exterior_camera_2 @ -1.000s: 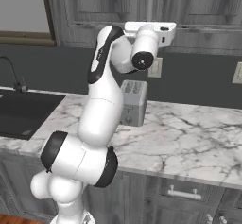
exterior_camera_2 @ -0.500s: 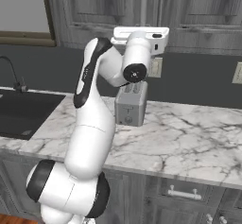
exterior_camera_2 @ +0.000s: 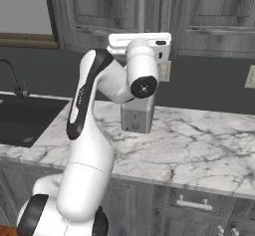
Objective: Get the candle and the beer from the cabinet and move them to the dining counter.
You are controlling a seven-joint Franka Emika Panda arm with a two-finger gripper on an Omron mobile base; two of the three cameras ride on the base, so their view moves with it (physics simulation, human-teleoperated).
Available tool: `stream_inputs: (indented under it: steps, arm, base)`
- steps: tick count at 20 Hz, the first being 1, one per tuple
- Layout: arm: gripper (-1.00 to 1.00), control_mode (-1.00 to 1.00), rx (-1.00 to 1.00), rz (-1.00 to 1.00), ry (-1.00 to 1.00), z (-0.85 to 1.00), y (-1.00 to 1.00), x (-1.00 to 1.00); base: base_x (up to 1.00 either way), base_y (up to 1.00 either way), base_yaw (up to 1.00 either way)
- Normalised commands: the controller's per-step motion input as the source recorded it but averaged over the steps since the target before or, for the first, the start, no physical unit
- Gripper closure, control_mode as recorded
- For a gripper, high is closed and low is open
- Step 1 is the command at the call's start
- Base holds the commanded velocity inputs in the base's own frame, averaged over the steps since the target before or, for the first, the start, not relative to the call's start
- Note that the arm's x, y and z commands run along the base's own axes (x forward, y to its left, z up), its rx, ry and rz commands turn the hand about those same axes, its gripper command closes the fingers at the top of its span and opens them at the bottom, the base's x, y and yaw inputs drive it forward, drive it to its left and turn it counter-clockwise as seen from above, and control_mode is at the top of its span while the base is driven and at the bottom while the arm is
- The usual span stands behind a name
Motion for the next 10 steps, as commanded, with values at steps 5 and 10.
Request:
stream_inputs:
  steps: [5, 10]
  arm:
    - [1.0, -1.0, 0.0, 0.09, 0.0, 0.0, 0.19, -0.49]
    - [1.0, -1.0, 0.0, 0.07, 0.0, 0.0, 0.17, -0.52]
  base:
    - [0.0, 0.0, 0.0]
    - [0.0, 0.0, 0.0]
